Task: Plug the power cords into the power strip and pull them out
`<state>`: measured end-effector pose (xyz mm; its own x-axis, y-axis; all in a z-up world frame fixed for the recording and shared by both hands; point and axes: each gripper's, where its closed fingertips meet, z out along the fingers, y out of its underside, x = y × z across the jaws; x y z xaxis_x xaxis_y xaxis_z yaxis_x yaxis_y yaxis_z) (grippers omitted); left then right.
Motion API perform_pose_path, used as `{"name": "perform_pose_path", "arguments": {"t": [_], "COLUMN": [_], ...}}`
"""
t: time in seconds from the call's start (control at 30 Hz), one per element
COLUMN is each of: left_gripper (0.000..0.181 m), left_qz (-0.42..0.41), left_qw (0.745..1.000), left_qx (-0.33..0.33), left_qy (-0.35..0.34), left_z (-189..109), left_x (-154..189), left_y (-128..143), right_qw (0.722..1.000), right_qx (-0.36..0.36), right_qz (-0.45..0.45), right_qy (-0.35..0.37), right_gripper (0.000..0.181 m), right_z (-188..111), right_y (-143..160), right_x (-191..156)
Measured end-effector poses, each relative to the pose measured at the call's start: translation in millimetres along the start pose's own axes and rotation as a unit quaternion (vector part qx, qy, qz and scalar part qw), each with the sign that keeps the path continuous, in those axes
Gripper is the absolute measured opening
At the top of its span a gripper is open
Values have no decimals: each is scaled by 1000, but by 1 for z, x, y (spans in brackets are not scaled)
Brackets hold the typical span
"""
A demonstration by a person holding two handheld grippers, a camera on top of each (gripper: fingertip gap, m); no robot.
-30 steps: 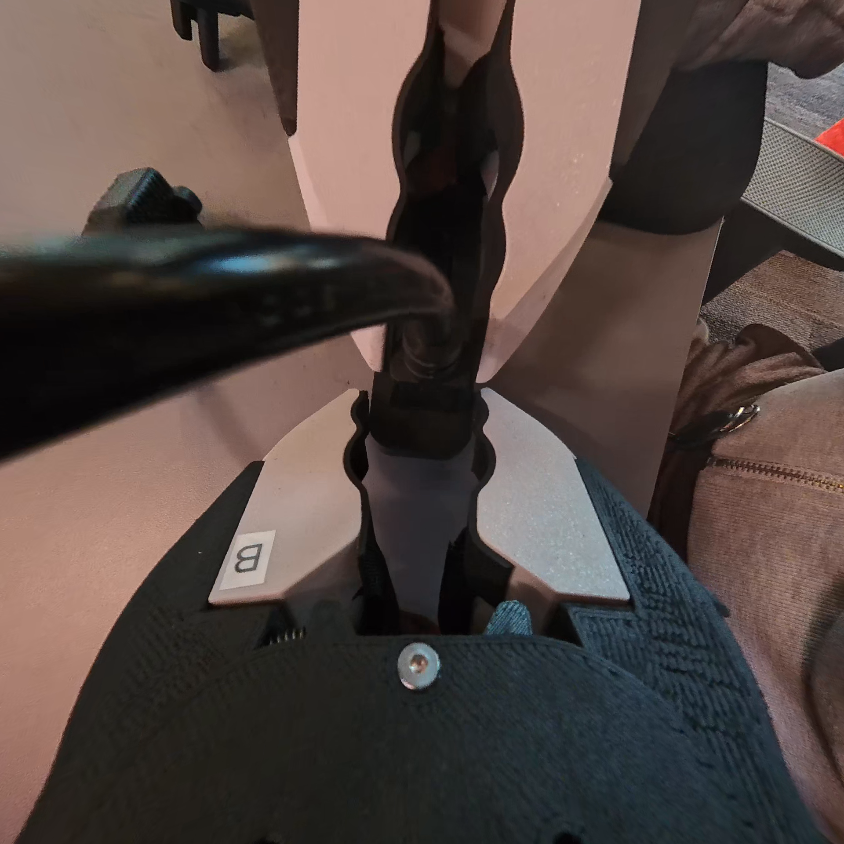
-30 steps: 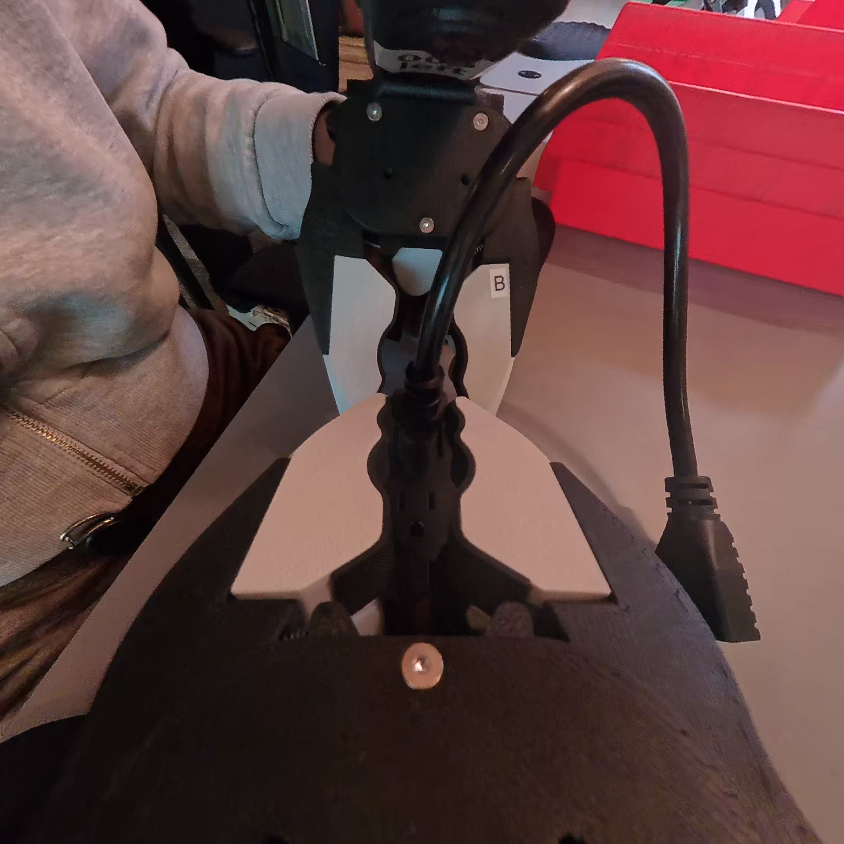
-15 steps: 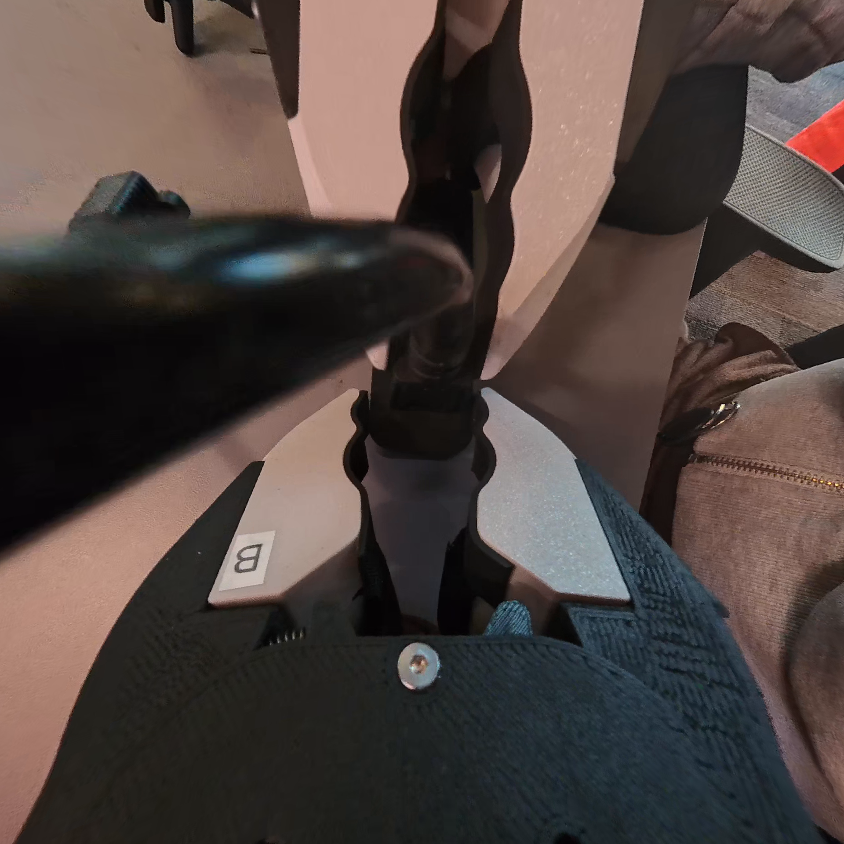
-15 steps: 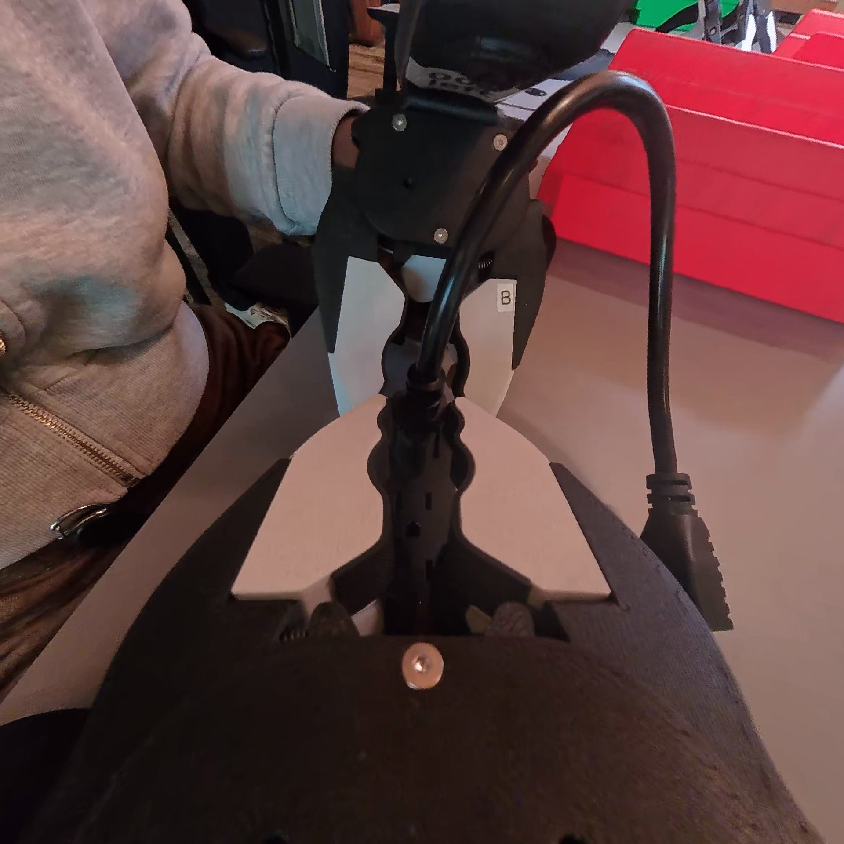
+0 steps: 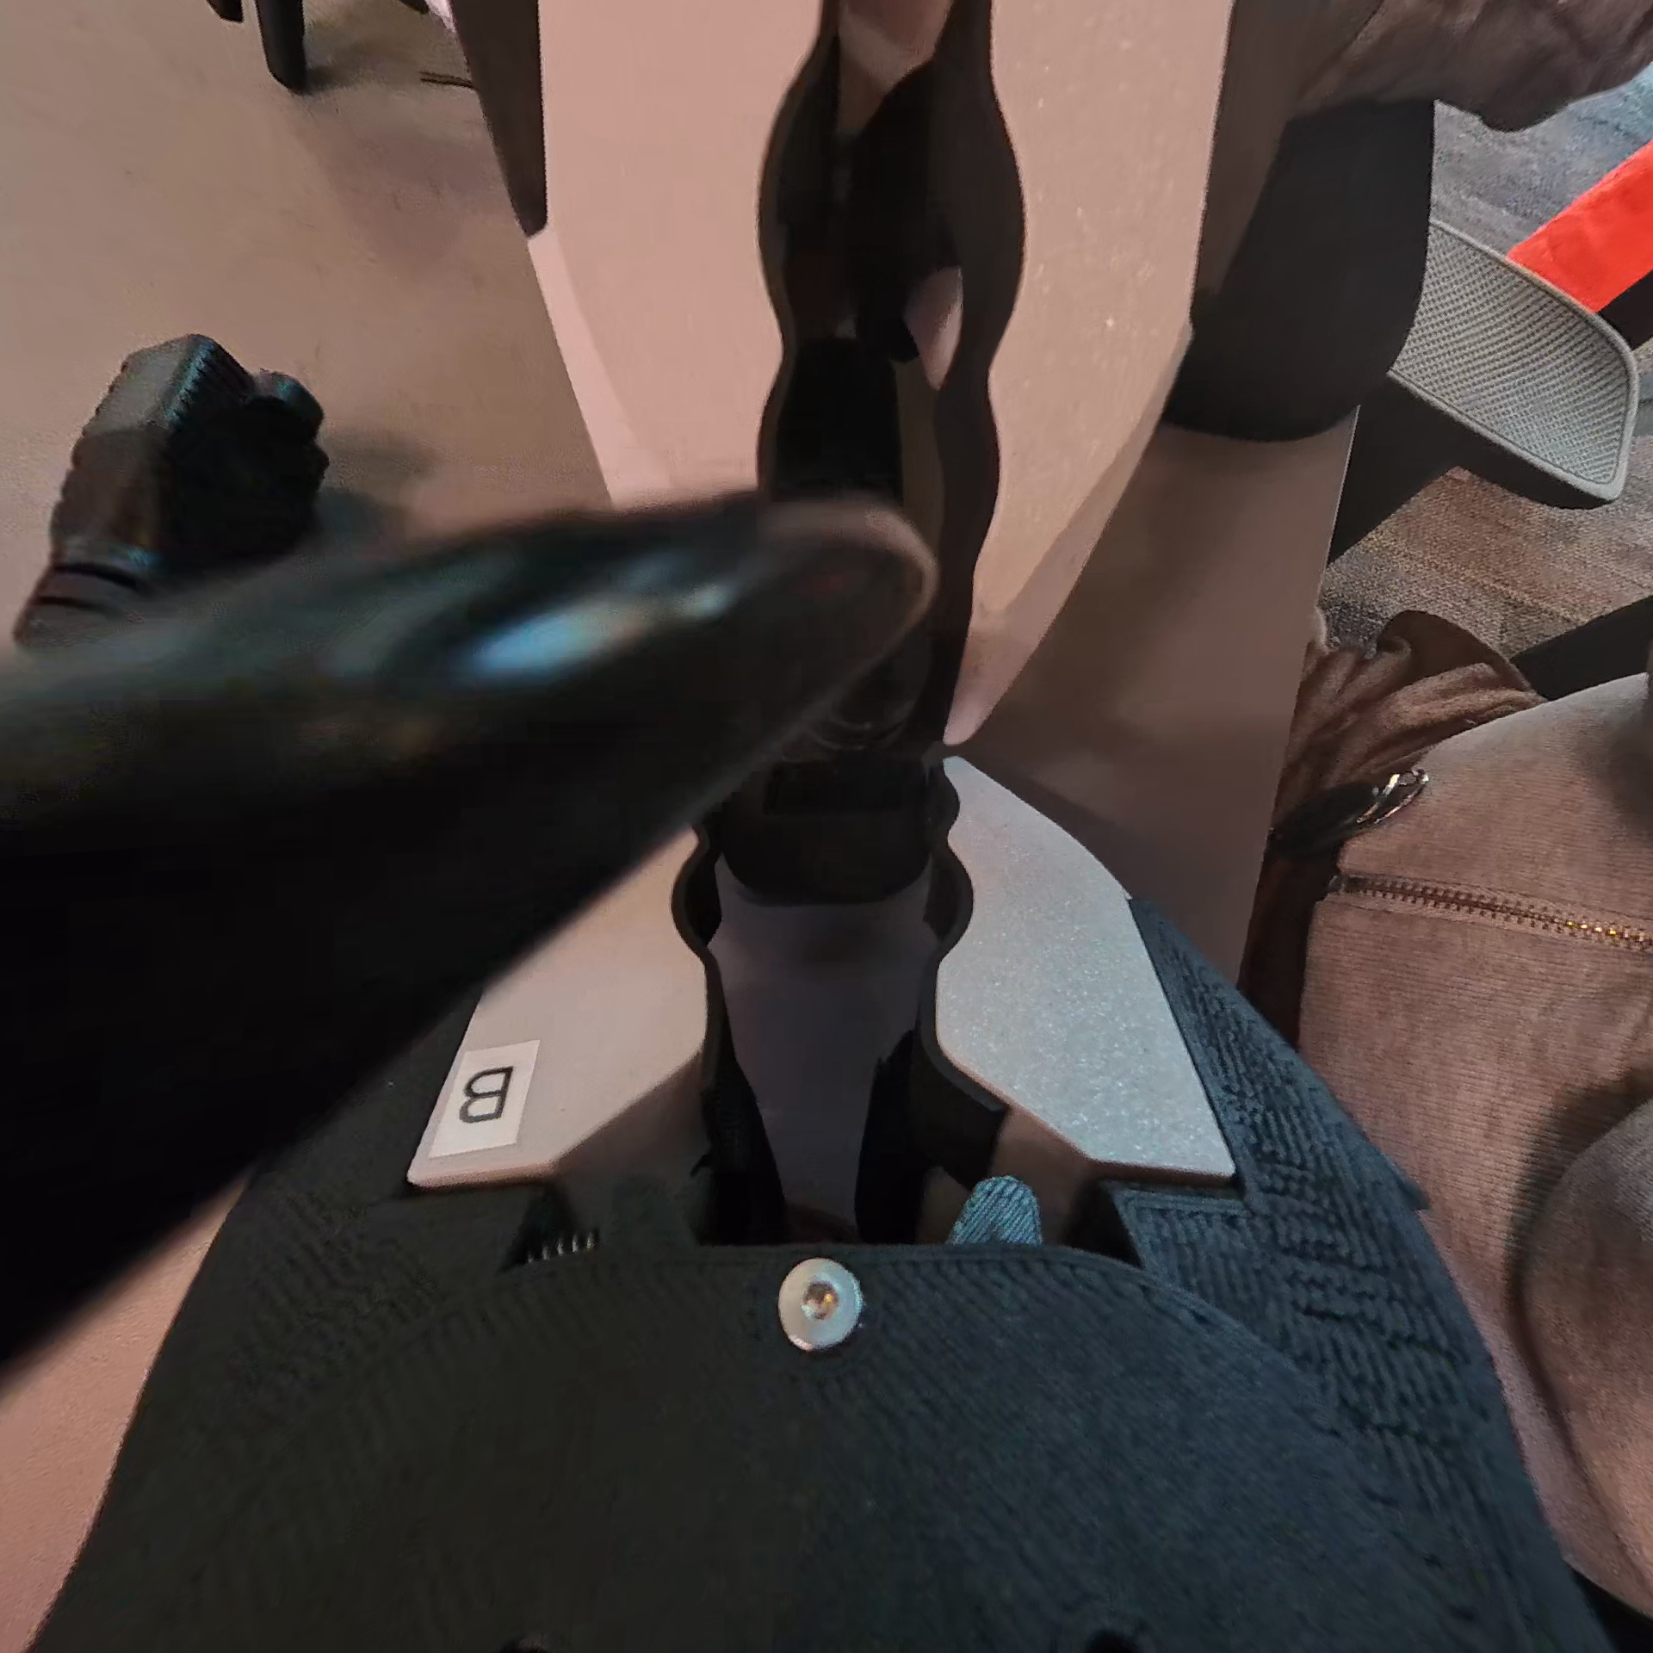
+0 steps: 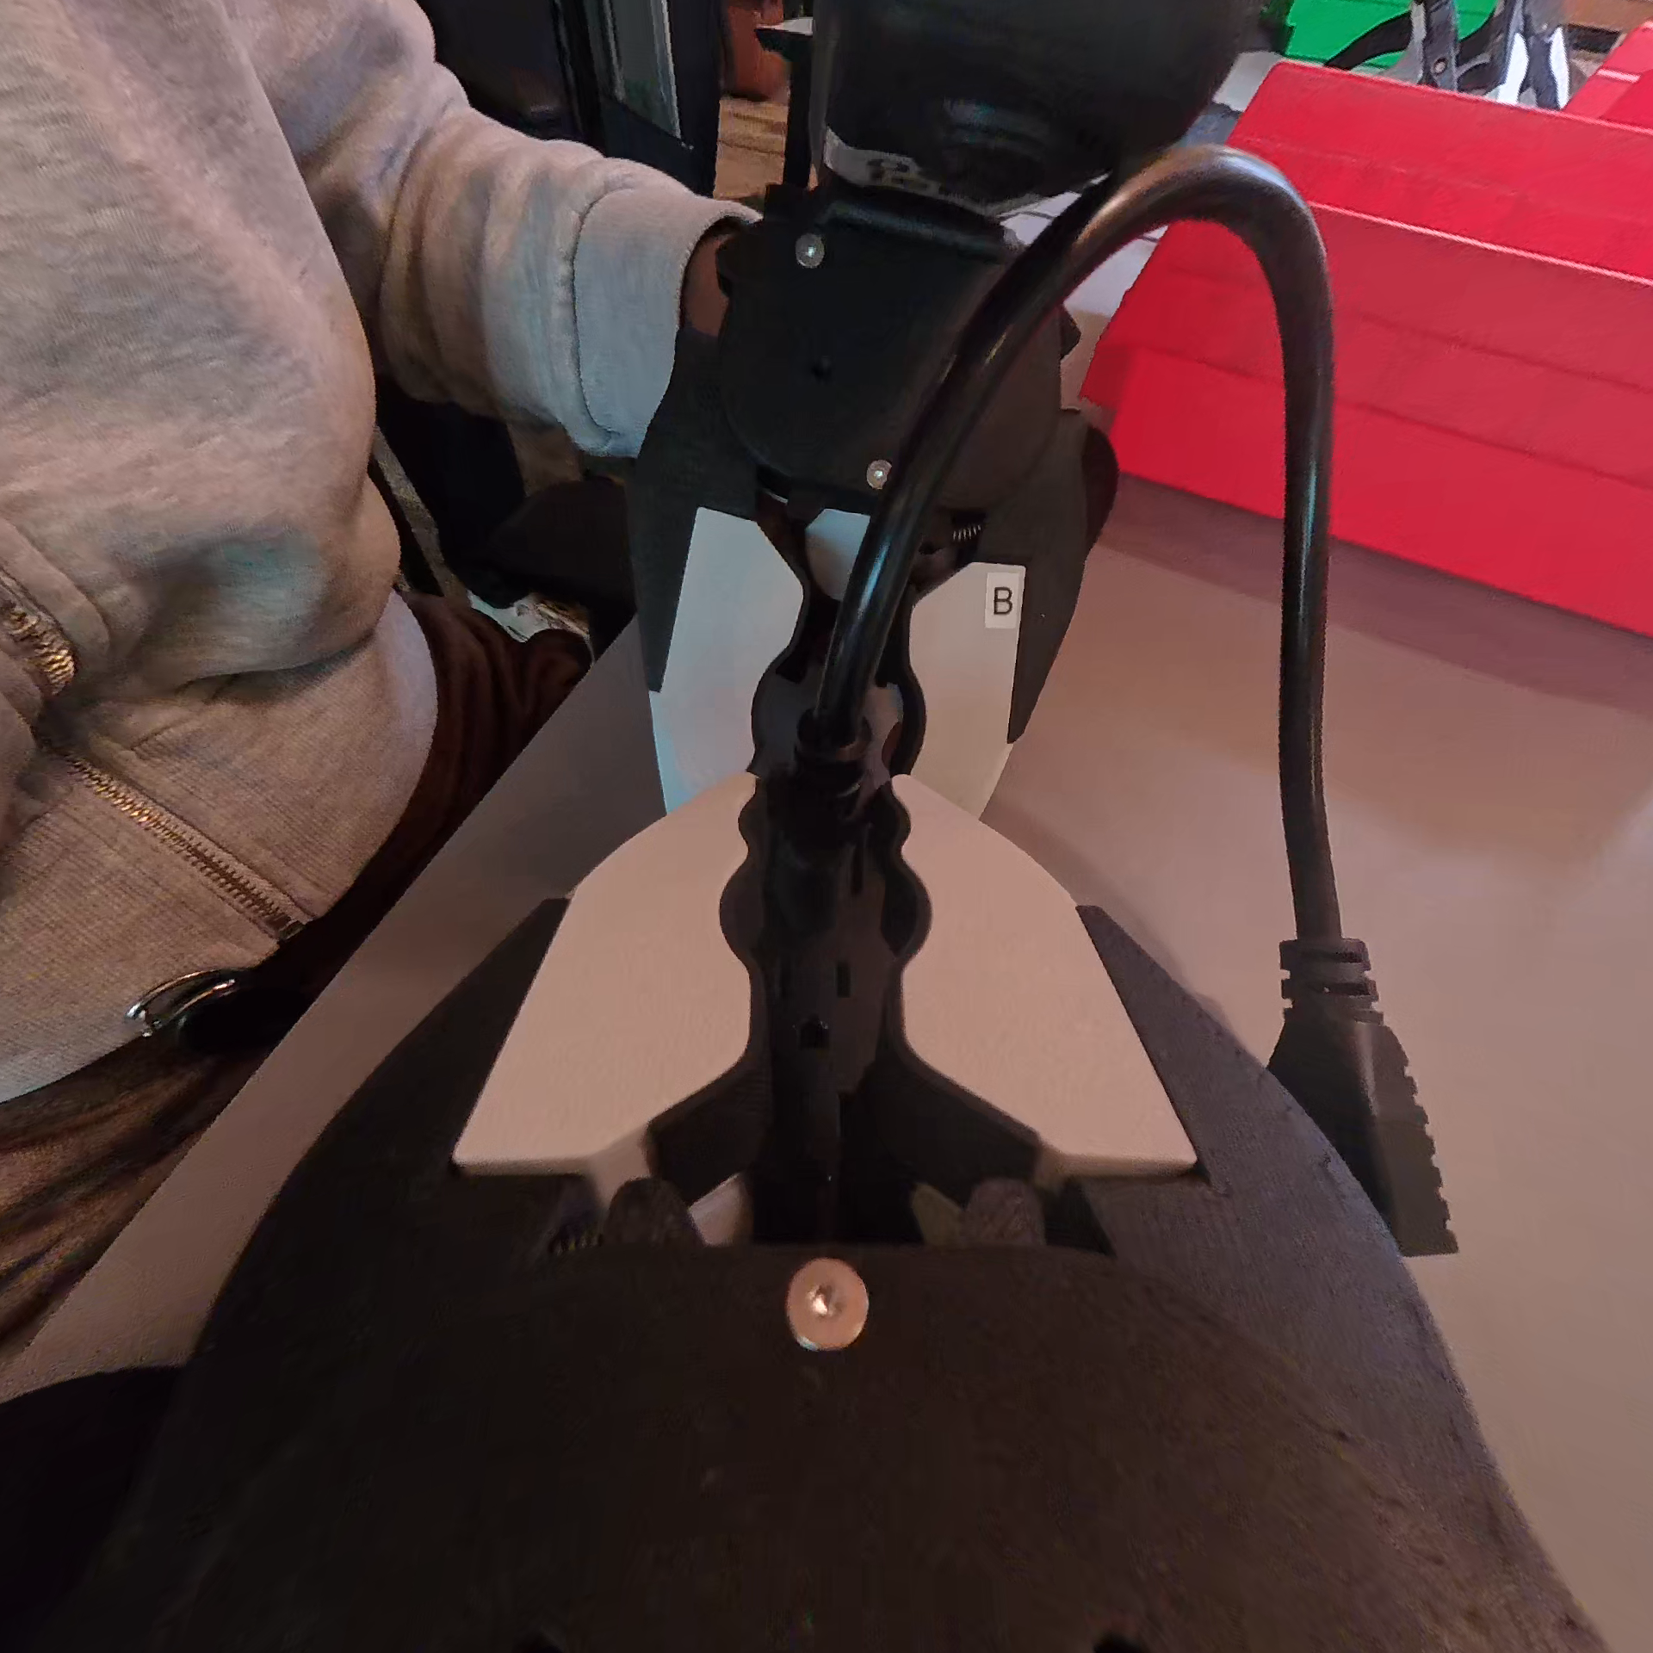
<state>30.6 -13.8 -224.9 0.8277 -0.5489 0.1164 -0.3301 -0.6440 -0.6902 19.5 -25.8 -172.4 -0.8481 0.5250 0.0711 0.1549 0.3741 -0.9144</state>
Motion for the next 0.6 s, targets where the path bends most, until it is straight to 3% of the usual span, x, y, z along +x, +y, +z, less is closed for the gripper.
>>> {"name": "perform_pose_path", "arguments": {"t": [0.37, 0.6], "left_gripper": [45, 44], "left_qz": [-1, -3], "left_qw": [1000, 1000], "left_qx": [17, 0], "left_qy": [0, 0], "left_z": [-2, -1], "left_x": [0, 0], "left_y": [-3, 1], "right_qw": [1000, 1000], "right_qx": [29, 8], "right_qz": [3, -8], "right_qy": [11, 18], "right_gripper": [21, 21], "right_z": [-6, 2], "right_y": [-4, -4], "right_x": [1, 1]}}
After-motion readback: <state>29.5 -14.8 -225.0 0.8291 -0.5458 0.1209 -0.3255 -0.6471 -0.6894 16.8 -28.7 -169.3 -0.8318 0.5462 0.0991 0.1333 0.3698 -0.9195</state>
